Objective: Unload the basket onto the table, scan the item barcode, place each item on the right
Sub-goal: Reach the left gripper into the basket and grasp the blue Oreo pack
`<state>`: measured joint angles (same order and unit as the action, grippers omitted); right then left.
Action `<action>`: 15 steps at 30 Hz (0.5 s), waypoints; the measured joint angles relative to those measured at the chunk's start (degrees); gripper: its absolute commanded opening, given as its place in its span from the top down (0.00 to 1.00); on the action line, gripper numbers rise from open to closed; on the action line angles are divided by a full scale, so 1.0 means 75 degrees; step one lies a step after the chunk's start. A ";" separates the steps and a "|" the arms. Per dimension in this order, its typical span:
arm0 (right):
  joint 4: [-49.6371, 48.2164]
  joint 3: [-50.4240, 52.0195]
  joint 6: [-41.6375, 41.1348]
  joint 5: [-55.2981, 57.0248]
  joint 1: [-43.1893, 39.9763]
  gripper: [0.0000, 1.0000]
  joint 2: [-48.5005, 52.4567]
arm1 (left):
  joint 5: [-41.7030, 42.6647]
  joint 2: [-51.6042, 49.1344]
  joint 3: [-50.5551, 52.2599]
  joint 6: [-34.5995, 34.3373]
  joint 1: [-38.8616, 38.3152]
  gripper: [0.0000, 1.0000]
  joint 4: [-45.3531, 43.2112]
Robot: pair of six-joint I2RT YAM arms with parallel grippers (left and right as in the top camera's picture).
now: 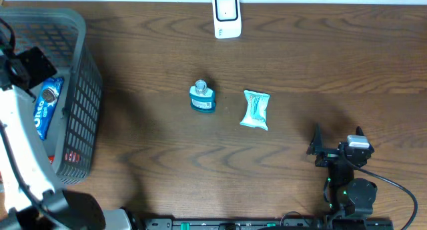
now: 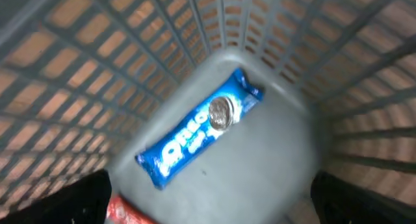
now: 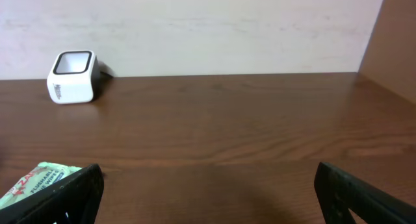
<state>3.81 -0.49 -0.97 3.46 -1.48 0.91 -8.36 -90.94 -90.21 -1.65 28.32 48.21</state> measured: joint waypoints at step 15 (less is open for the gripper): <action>0.0000 0.0000 0.0000 0.0000 0.0000 0.01 0.0000 | 0.0347 -0.2063 0.1227 0.2232 0.0571 0.02 -0.1961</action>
<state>3.81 -0.49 -0.97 3.46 -1.48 0.91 -5.76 -106.41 -81.01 15.09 32.60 33.50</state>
